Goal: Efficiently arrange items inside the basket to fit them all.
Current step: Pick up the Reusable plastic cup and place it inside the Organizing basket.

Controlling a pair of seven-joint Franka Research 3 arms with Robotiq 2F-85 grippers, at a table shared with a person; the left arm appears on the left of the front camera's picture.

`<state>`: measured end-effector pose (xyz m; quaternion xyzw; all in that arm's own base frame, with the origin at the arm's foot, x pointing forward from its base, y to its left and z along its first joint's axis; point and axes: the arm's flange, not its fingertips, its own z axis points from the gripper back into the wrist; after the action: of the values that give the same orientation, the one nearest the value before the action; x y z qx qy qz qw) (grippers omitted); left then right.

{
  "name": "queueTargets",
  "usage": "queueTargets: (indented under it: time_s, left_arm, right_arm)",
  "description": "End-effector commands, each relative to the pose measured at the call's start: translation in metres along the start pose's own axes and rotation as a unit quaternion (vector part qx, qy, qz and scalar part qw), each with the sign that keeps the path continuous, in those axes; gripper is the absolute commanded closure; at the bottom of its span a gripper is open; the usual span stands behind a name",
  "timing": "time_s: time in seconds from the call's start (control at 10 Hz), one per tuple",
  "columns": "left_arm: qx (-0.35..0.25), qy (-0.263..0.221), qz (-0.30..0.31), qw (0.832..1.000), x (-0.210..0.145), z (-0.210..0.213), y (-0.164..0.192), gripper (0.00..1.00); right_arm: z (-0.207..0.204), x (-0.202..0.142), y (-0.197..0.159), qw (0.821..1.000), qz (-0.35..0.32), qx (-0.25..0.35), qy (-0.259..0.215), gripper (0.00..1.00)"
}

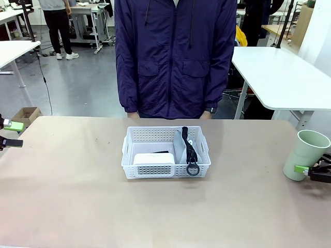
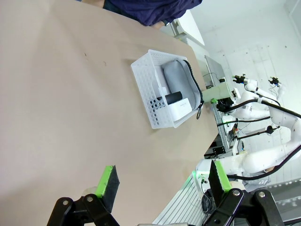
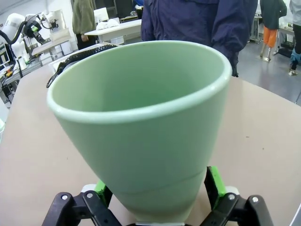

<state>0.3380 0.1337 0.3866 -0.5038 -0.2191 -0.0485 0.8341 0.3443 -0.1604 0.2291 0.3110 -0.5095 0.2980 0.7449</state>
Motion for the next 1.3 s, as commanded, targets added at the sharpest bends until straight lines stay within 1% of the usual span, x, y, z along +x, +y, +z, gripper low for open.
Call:
queueTargets:
  time_s: [0.0,0.1,0.2,0.3,0.5,0.6,0.7,0.8,0.9,1.0,1.1,1.2]
  left_arm:
    - [0.002,0.003,0.001,1.0,-0.005,0.0,-0.003,0.0]
    - [0.002,0.003,0.001,1.0,-0.005,0.0,-0.003,0.0]
    - [0.002,0.003,0.001,1.0,-0.005,0.0,-0.003,0.0]
    - [0.002,0.003,0.001,1.0,-0.005,0.0,-0.003,0.0]
    - [0.002,0.003,0.001,1.0,-0.005,0.0,-0.003,0.0]
    - [0.002,0.003,0.001,1.0,-0.005,0.0,-0.003,0.0]
    - [0.002,0.003,0.001,1.0,-0.005,0.0,-0.003,0.0]
    - [0.002,0.003,0.001,1.0,-0.005,0.0,-0.003,0.0]
    - [0.002,0.003,0.001,1.0,-0.005,0.0,-0.003,0.0]
    - [0.002,0.003,0.001,1.0,-0.005,0.0,-0.003,0.0]
    - [0.002,0.003,0.001,1.0,-0.005,0.0,-0.003,0.0]
    - [0.002,0.003,0.001,1.0,-0.005,0.0,-0.003,0.0]
  right_arm:
    - [-0.008,0.002,0.008,1.0,0.009,-0.004,-0.009,0.0]
    - [-0.008,0.002,0.008,1.0,0.012,-0.004,-0.005,0.44]
    - [-0.007,0.002,0.007,1.0,0.006,0.0,-0.003,0.6]
    - [-0.007,0.002,0.007,1.0,0.003,0.0,-0.004,1.0]
    - [-0.004,0.004,0.008,1.0,0.004,0.003,-0.007,1.0]
    - [0.001,0.007,0.01,1.0,0.008,0.006,-0.005,0.76]
    - [0.008,0.014,0.015,1.0,0.011,0.008,-0.005,0.76]
    - [0.021,0.034,0.034,1.0,0.026,0.007,-0.001,1.0]
    - [0.033,0.062,0.062,0.998,0.053,0.017,0.005,0.75]
    - [0.041,0.093,0.086,0.998,0.033,0.032,0.049,1.0]
    - [0.046,0.118,0.107,0.993,0.029,0.065,0.091,1.0]
    - [0.046,0.135,0.125,0.983,0.022,0.093,0.158,1.0]
